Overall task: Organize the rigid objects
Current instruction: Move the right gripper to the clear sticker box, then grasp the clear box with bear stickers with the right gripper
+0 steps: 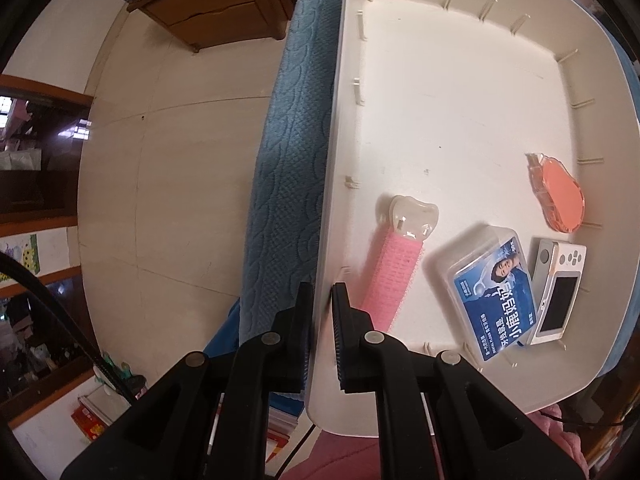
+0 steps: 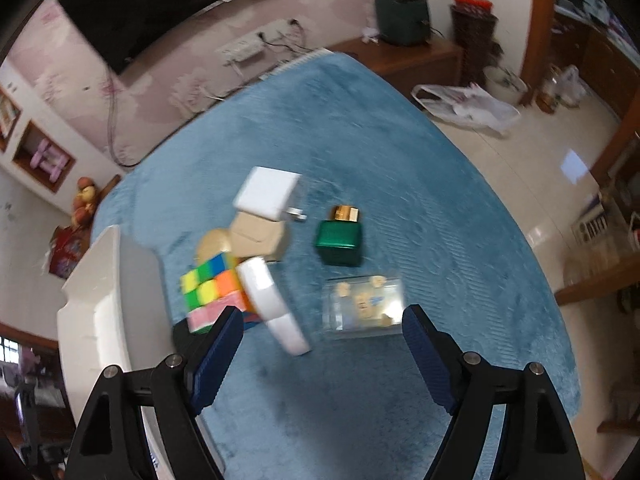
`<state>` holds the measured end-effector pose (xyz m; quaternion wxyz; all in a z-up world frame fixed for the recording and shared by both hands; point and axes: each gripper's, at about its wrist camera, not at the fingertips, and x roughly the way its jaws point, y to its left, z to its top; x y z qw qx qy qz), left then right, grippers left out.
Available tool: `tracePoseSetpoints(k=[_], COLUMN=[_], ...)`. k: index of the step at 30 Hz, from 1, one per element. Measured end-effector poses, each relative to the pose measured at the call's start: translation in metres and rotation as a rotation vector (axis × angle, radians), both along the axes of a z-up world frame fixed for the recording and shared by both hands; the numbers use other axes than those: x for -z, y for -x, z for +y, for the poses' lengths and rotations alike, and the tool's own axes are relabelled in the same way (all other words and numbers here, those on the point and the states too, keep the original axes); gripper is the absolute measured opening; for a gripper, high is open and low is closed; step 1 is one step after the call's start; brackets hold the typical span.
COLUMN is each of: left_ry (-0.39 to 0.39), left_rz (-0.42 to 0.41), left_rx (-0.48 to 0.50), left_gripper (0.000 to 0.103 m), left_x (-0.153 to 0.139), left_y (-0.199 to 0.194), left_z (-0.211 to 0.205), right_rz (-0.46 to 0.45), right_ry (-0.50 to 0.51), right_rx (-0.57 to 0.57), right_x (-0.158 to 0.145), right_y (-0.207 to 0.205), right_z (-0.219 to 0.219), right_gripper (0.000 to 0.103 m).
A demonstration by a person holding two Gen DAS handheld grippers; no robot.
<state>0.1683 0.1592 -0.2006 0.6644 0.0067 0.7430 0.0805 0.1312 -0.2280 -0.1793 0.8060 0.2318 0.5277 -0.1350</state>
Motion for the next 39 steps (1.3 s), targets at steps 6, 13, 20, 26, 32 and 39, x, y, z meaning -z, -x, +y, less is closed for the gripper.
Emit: tracePoseSetpoints(k=[6,13,20,26,32,39], left_ry=[-0.021,-0.045,-0.049,-0.035,-0.028,-0.015], left_rz=[0.013,0.022,0.018,0.011,-0.001,-0.013], left_rx=[-0.017,-0.037,-0.061,-0.079,-0.078,-0.060], left_gripper=[0.012,0.014,0.014,0.014,0.014,0.014], left_x=[0.002,0.003,0.003,0.002,0.000,-0.001], left_y=[-0.001,-0.002,-0.001,0.000,0.005,0.010], left_z=[-0.002,-0.005,-0.005,0.001,0.005,0.008], right_rz=[0.078,0.142,0.217,0.266,0.304,0.337], right_ry=[-0.045,-0.083,-0.080,-0.012,0.037,0.068], right_rx=[0.039,0.060,0.061,0.022,-0.007,-0.011], right_x=[0.029,0.054,0.070,0.073,0.075,0.071], right_y=[-0.007,-0.015,-0.026,-0.035,-0.042,-0.041], right_z=[-0.016,-0.025,-0.028,-0.020,-0.010,-0.001], right_gripper=[0.082,0.082,0.082,0.082,0.084,0.062])
